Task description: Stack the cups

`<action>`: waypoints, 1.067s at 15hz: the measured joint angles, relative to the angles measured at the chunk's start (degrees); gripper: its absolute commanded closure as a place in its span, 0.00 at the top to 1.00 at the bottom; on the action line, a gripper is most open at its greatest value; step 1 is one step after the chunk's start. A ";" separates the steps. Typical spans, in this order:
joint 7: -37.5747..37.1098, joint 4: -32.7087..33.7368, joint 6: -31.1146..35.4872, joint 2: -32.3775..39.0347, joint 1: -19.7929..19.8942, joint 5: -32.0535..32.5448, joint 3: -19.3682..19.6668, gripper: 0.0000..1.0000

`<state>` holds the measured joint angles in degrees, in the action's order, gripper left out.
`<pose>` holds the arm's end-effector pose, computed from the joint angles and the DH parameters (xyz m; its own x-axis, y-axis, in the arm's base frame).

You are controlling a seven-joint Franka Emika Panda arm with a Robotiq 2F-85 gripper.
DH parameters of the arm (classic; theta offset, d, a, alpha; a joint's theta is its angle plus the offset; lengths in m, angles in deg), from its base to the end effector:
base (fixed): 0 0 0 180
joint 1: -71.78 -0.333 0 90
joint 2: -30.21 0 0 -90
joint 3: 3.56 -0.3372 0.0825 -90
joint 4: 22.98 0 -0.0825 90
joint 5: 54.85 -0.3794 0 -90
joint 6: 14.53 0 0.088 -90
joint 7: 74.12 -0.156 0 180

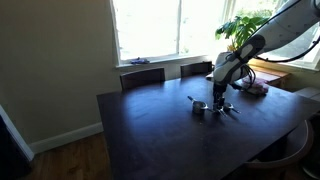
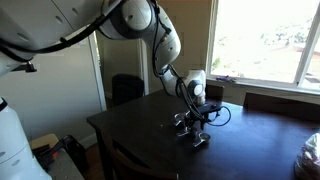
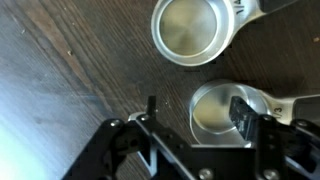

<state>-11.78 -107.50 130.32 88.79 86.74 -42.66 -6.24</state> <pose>0.6996 -0.1603 0.0320 0.5217 0.8506 -0.0653 0.8529 -0.5181 0.0645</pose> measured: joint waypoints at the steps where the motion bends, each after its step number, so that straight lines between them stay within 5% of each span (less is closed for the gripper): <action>1: 0.30 0.09 0.13 0.30 0.01 0.00 0.00 0.39; 6: 1.96 0.15 0.93 0.66 0.17 0.00 -0.02 0.08; 9: 3.07 0.15 1.07 0.64 0.22 -0.01 -0.05 0.02; 16: 10.38 0.12 0.51 0.15 1.65 -0.45 -1.33 0.05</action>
<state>-1.39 -107.38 130.82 88.94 88.38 -43.11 -7.57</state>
